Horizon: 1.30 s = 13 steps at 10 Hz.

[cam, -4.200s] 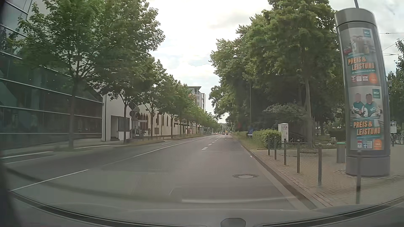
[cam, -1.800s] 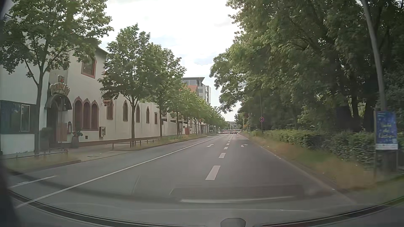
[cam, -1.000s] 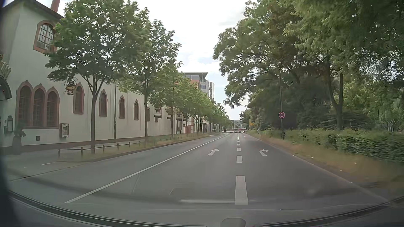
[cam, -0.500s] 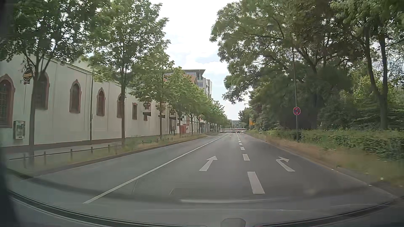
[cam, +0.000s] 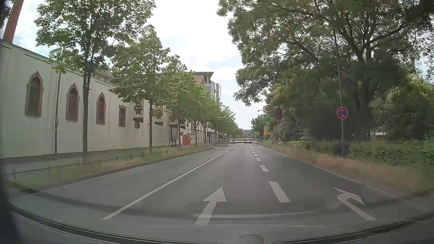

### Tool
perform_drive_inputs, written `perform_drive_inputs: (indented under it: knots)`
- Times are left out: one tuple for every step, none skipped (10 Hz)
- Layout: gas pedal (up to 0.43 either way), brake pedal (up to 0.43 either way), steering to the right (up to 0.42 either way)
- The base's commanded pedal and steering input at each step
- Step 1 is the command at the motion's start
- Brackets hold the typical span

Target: Follow the waypoints while adhering to traffic rules and regulations

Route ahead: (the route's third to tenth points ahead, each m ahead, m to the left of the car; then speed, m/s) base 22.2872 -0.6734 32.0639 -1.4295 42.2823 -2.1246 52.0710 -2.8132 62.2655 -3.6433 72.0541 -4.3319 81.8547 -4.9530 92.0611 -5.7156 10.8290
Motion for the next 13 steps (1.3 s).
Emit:
perform_drive_inputs:
  knots:
    - [0.067, 0.030, 0.022]
    - [0.067, 0.030, 0.020]
    - [0.067, 0.030, 0.019]
    - [0.067, 0.030, 0.017]
    - [0.067, 0.030, 0.015]
    - [0.067, 0.030, 0.013]
    - [0.067, 0.030, 0.010]
    - [0.067, 0.030, 0.008]
    - [0.067, 0.030, 0.007]
    - [0.067, 0.030, 0.008]
    - [0.067, 0.030, 0.007]
    - [0.067, 0.030, 0.007]
    - [0.067, 0.030, 0.006]
